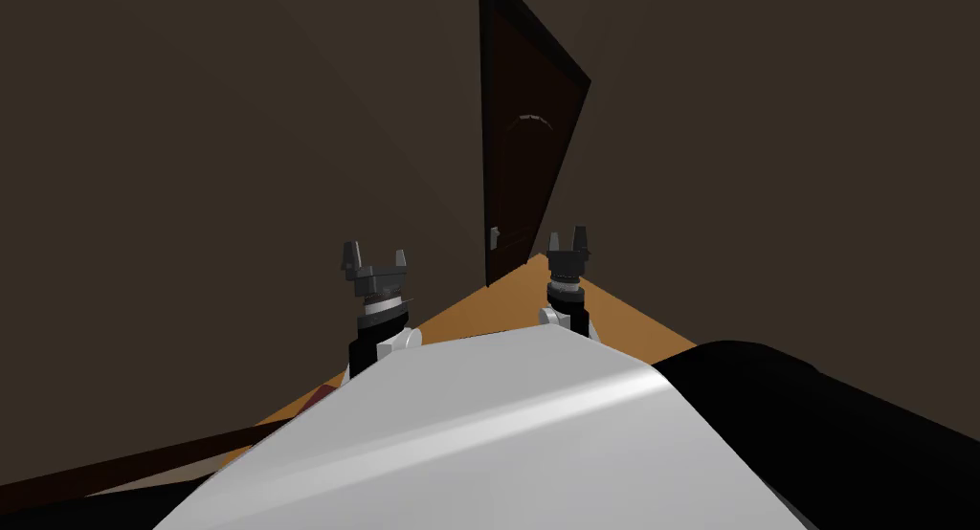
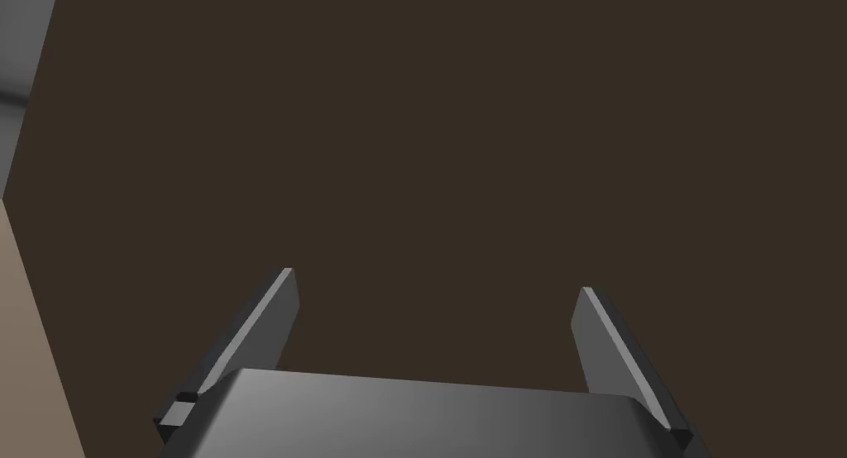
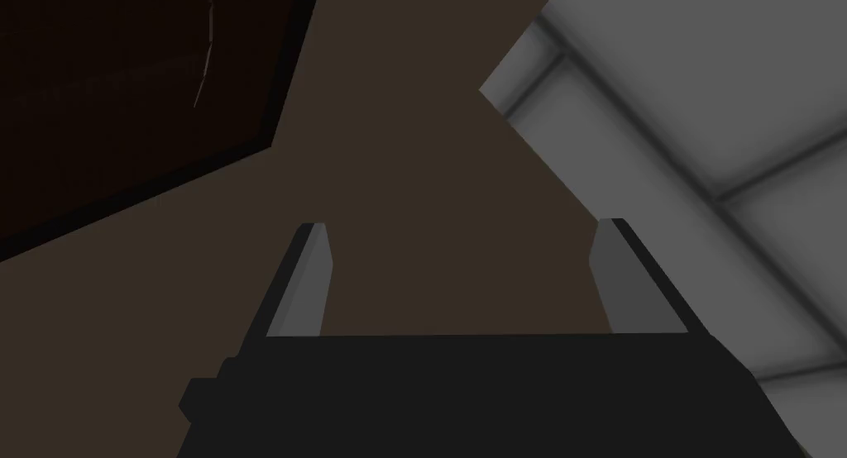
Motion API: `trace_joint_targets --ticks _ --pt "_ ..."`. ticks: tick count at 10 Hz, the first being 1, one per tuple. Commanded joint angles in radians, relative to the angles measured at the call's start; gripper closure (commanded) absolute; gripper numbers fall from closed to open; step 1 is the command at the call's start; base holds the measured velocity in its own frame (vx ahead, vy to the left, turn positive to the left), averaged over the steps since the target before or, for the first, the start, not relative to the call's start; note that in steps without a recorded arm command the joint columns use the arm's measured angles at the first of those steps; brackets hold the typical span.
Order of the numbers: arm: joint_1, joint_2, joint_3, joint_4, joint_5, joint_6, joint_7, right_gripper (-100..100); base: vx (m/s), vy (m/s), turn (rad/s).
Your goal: Pull the door open
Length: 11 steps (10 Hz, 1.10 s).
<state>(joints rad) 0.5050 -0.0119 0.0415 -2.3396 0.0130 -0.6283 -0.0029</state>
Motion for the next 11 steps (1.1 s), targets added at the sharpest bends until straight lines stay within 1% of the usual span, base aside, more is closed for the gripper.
trace_joint_targets --ticks 1,3,5,6,7,8,9,10,11 --pt "-0.020 -0.010 0.000 0.037 0.012 -0.003 0.019 -100 0.054 -0.096 0.045" --pt "-0.047 -0.023 0.000 0.087 0.029 -0.006 0.043 -100 0.057 0.010 0.001" --pt "-0.084 -0.041 -0.001 0.154 0.051 -0.011 0.077 -100 0.065 0.011 0.019" --pt "-0.107 -0.052 -0.001 0.186 0.065 -0.014 0.098 -100 0.072 -0.010 0.025" --pt "-0.107 -0.052 -0.001 0.205 0.065 -0.014 0.098 -100 0.057 -0.016 0.007" --pt "-0.130 -0.063 -0.001 0.231 0.079 -0.017 0.119 -100 0.059 -0.021 0.012" --pt "-0.130 -0.063 -0.001 0.251 0.079 -0.017 0.119 -100 0.040 -0.014 0.011" --pt "-0.155 -0.075 -0.001 0.287 0.095 -0.021 0.142 -100 0.044 -0.007 0.015" --pt "-0.155 -0.075 -0.001 0.303 0.095 -0.021 0.142 -100 0.037 -0.010 0.010"
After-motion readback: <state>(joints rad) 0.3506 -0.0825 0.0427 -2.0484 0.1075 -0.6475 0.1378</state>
